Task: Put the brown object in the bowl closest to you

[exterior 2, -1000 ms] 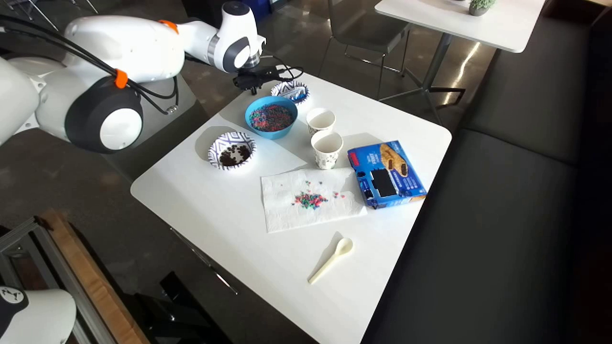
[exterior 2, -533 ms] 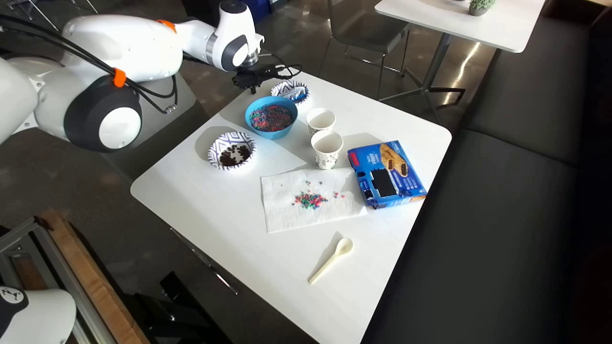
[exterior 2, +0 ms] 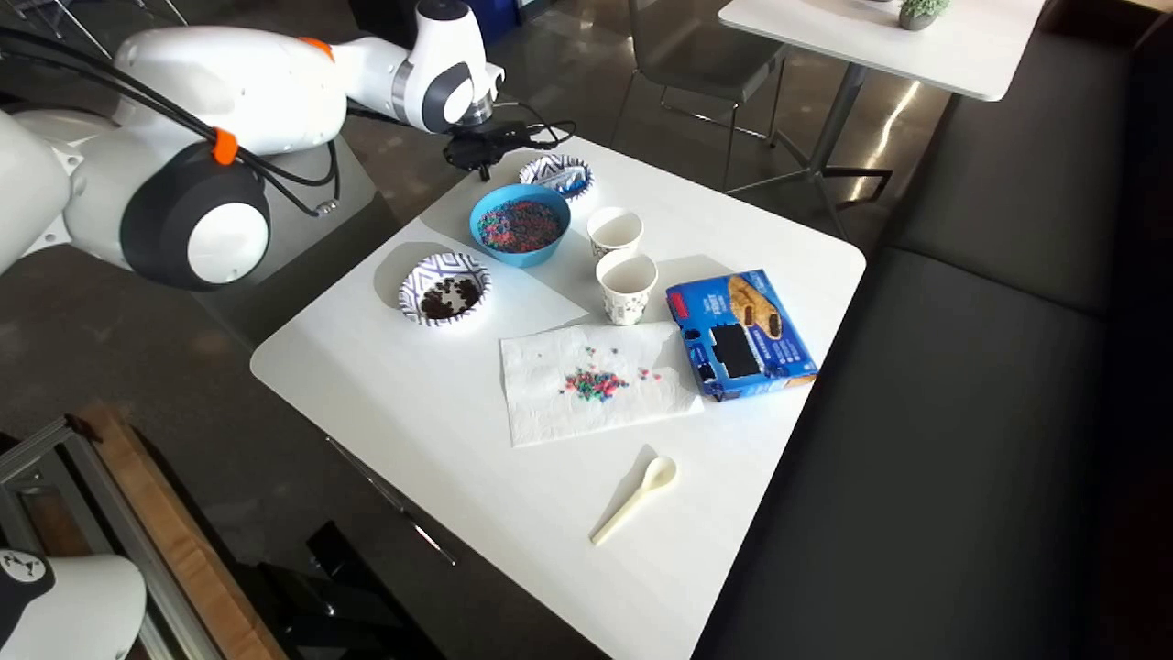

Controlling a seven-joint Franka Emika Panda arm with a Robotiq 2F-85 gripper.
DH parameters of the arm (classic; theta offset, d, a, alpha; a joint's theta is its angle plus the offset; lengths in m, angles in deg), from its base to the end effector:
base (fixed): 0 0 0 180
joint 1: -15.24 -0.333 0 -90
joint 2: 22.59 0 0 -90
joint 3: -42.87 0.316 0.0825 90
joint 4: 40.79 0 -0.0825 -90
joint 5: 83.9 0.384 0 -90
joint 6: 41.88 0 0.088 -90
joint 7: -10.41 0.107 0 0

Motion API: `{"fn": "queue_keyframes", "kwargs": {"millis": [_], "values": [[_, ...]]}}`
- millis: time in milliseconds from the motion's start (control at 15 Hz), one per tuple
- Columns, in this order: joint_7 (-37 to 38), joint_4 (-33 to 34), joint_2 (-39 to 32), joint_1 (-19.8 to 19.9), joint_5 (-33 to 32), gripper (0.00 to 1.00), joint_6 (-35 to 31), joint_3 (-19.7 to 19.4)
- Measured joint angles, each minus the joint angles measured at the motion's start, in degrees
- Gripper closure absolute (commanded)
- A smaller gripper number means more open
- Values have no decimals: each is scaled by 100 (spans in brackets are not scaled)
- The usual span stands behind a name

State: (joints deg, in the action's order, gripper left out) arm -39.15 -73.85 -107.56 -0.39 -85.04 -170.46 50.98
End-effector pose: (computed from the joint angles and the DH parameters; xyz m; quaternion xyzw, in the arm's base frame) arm 0.7637 0.2601 0.0849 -0.8345 -0.5397 -0.1063 0.0328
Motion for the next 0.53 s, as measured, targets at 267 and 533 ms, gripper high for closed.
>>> {"fn": "queue_keyframes", "kwargs": {"millis": [267,533], "values": [[198,165,1,-60,-51,99,602,-39],[417,394,2,-126,-77,99,1365,-100]]}}
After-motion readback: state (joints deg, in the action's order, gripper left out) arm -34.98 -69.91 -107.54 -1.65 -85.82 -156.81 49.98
